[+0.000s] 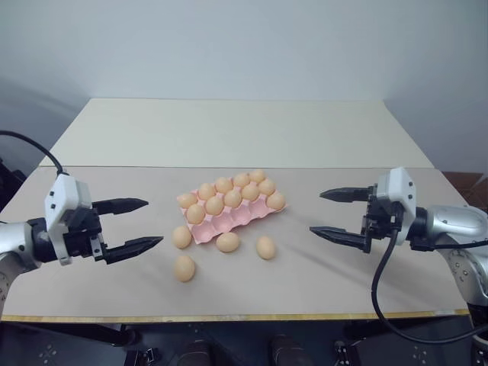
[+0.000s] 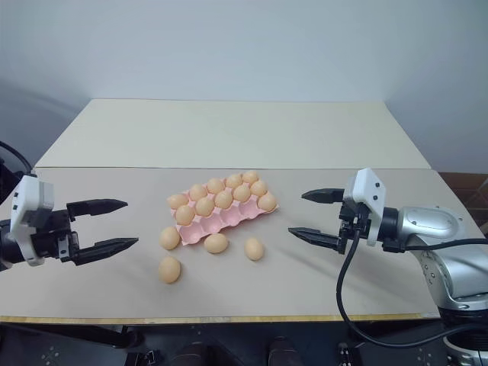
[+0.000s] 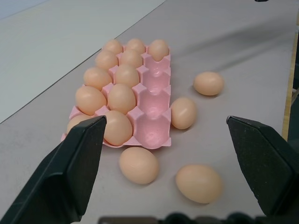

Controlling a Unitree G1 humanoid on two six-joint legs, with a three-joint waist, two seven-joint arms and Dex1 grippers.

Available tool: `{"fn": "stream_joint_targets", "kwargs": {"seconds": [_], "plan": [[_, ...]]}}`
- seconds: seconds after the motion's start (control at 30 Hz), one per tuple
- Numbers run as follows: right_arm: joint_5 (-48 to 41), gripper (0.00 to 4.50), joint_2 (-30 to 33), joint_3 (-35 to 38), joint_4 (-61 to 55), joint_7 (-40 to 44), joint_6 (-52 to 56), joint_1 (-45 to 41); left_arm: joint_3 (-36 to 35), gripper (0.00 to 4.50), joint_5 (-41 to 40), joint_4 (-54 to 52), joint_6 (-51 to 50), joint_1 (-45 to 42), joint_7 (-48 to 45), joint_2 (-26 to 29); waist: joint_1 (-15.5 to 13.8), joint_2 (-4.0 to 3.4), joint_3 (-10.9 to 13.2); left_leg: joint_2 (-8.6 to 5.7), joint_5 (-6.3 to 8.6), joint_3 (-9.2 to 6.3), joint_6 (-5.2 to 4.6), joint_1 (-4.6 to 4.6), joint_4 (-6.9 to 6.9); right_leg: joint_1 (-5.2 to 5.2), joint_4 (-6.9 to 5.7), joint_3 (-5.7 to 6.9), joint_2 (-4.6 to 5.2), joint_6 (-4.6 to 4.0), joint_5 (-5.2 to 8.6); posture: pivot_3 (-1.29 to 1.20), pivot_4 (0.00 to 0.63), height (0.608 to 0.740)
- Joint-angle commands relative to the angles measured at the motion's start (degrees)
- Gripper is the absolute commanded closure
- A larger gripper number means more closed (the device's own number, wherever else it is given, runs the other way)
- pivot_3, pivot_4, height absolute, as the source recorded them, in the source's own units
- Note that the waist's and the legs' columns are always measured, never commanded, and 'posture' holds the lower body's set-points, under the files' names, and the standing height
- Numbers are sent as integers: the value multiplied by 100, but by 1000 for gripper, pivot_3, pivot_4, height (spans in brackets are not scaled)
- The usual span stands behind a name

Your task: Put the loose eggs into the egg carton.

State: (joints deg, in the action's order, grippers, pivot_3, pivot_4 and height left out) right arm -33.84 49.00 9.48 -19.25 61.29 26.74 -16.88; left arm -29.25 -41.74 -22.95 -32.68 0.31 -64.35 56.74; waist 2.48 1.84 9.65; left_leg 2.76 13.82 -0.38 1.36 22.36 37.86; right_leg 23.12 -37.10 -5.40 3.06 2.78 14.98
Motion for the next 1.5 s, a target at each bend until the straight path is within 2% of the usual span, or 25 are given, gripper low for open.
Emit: {"fn": "stream_joint_targets", "kwargs": {"seconds": [0.03, 0.37, 0.67, 0.9, 1.07, 1.27, 1.47, 1.5], "plan": [[-41, 0, 79, 187, -116, 45, -131, -25, -90, 25, -80, -21, 82, -91, 17, -20, 0, 0, 0, 0, 0, 0, 0, 0, 0, 0, 0, 0, 0, 0, 0, 0, 150, 740], [-5, 0, 88, 168, -11, 114, -168, -36, 11, 25, -22, 19, 115, -119, -248, 152, -1, 0, 0, 0, 0, 0, 0, 0, 0, 0, 0, 0, 0, 0, 0, 0, 150, 740], [276, 0, 403, -102, 41, 513, -288, -249, 331, 25, -15, 123, 315, -363, -648, 160, -2, 0, 0, 0, 0, 0, 0, 0, 0, 0, 0, 0, 0, 0, 0, 0, 150, 740], [1035, 0, -60, -1256, -189, 386, -671, -461, 1130, 25, 89, 298, 478, -882, -1175, 176, 15, 0, 0, 1, 0, 1, 0, -2, 0, 1, -2, -1, -3, 0, 0, 0, 150, 740], [2223, 0, -584, -2364, 591, 258, -1349, -926, 1619, 25, 217, 498, 643, -1269, -1465, 126, 9, 0, 0, 0, 0, 0, 0, 2, 1, 3, -1, 0, -3, 0, 0, 0, 150, 740], [2752, 0, -1074, -2828, 1303, 226, -1620, -1301, 1967, 25, 417, 694, 856, -1499, -1662, 84, 1, 0, 0, 0, 0, 0, 0, 8, 1, 8, -2, 0, -3, -1, 0, 0, 150, 740], [3041, 0, -1435, -3083, 1850, 211, -1799, -1502, 2027, 25, 451, 727, 881, -1527, -1688, 44, -1, 0, 0, 1, 0, -2, 0, 5, 1, 6, -4, 2, -5, -1, -1, 0, 150, 740], [3061, 182, -1480, -3108, 1935, 242, -1834, -1506, 2028, 5, 456, 724, 880, -1523, -1689, 44, -1, 0, 0, 1, 0, -2, 0, 5, 2, 6, -4, 2, -5, -1, -1, 0, 150, 740]]}}
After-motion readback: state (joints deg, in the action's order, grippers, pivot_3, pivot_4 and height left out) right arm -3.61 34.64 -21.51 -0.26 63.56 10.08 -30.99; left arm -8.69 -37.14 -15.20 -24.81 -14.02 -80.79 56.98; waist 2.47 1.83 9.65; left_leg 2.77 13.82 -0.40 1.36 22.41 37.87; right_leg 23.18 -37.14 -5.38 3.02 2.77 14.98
